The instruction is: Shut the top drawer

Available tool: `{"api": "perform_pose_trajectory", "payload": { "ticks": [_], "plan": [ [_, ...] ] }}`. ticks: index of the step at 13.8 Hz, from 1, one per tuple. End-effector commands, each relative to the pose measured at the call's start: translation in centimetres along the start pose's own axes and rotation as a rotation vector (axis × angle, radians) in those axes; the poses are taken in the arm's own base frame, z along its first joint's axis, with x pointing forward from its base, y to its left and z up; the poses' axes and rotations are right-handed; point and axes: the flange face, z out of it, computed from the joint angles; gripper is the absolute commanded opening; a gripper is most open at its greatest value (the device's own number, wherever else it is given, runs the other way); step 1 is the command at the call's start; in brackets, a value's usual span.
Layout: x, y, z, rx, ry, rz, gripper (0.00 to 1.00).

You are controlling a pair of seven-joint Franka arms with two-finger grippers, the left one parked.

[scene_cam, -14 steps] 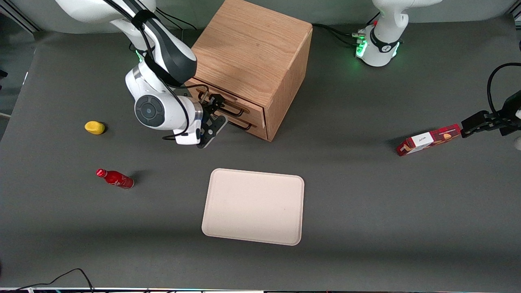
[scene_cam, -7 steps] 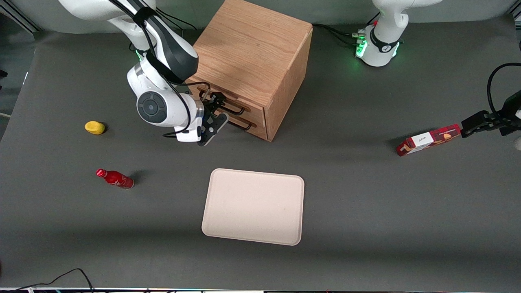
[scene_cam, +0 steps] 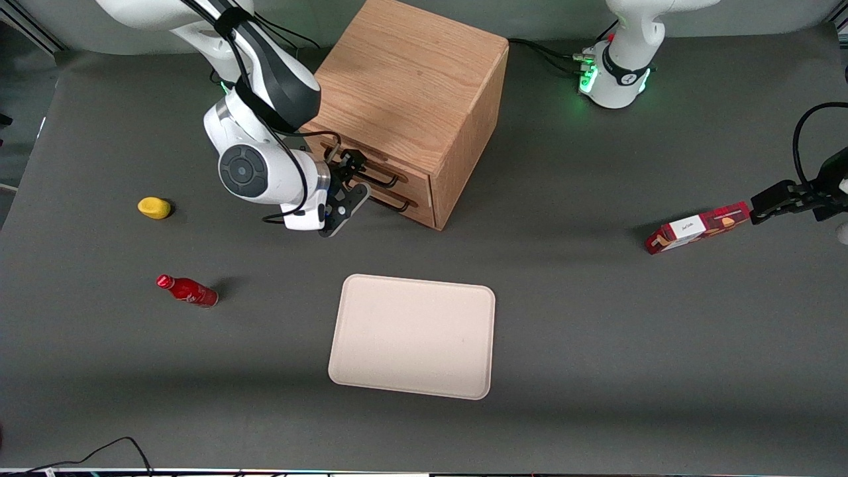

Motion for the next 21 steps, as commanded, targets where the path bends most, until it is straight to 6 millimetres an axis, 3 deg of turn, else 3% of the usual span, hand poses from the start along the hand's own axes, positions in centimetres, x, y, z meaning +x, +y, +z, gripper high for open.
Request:
{"api": "perform_pose_trajectory", "payload": {
  "ticks": [1, 4, 7, 10, 14, 18, 21],
  "plan": [
    [-0.1, 0.1, -2.8, 0.004, 0.056, 0.030, 1.00],
    [-0.1, 1.2, -6.4, -0.007, 0.123, 0.053, 1.00],
    [-1.5, 2.7, -12.0, -0.061, 0.225, 0.173, 1.00],
    [-4.5, 4.8, -17.3, -0.198, 0.312, 0.347, 1.00],
    [-7.4, 8.8, -20.2, -0.353, 0.351, 0.641, 1.00],
    [-12.5, 14.1, -24.9, -0.343, 0.382, 0.804, 1.00],
    [-16.4, 15.9, -27.4, -0.349, 0.420, 0.906, 1.00]
  ]
}}
